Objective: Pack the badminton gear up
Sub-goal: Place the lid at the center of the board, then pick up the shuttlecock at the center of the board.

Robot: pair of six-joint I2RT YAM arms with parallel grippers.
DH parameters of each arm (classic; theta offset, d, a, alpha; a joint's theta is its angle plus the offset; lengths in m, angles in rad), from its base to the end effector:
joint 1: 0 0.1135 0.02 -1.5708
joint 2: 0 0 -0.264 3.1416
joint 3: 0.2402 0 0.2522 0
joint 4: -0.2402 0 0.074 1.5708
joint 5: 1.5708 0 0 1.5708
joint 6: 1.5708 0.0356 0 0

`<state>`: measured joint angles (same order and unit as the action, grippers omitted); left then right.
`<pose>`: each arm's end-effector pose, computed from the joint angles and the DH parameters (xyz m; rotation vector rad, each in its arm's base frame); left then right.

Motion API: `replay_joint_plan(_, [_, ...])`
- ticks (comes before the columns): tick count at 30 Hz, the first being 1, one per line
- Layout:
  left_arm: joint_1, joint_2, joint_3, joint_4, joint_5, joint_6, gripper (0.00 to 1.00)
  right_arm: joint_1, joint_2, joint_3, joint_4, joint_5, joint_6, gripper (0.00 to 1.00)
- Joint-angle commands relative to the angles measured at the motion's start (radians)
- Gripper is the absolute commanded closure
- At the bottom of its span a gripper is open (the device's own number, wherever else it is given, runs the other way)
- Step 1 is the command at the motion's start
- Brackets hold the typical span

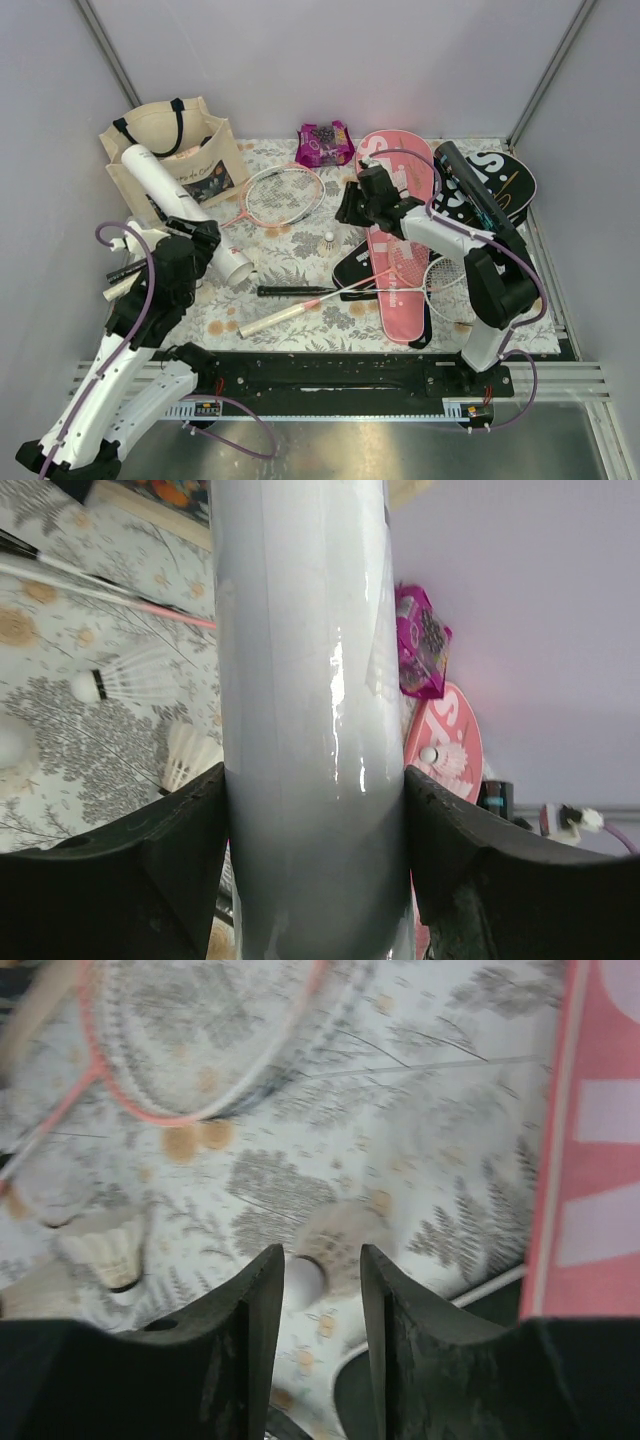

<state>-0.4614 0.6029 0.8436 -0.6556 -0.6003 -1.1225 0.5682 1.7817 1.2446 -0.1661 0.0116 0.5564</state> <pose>0.1171 -0.0357 0.3382 -0.9793 1.6724 -0.4689 0.3374 0.2149 0.2270 -0.0075 2.3409 0.5666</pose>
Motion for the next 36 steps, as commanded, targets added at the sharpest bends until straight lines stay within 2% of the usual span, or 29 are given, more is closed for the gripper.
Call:
replay_joint_plan(1, [0.006,-0.022,0.098,-0.062,-0.180,-0.043,0.81,0.062,-0.041,0.038,0.152,-0.229,0.033,0.53])
replay_joint_plan(7, [0.006,-0.046,0.149,-0.081,-0.219,-0.037,0.81,0.165,0.154,0.289,0.154,-0.335,0.045,0.46])
replay_joint_plan(12, [0.004,-0.084,0.150,-0.085,-0.214,-0.040,0.82,0.235,0.358,0.557,0.086,-0.378,0.053,0.42])
replay_joint_plan(23, [0.007,-0.123,0.166,-0.108,-0.251,0.001,0.82,0.309,0.751,1.058,-0.026,-0.437,0.083,0.36])
replay_joint_plan(26, [0.006,-0.130,0.161,-0.113,-0.253,0.001,0.82,0.312,0.818,1.108,-0.013,-0.447,0.102,0.36])
replay_joint_plan(36, [0.006,-0.134,0.135,-0.125,-0.263,-0.022,0.82,0.338,0.894,1.112,0.083,-0.527,0.131,0.37])
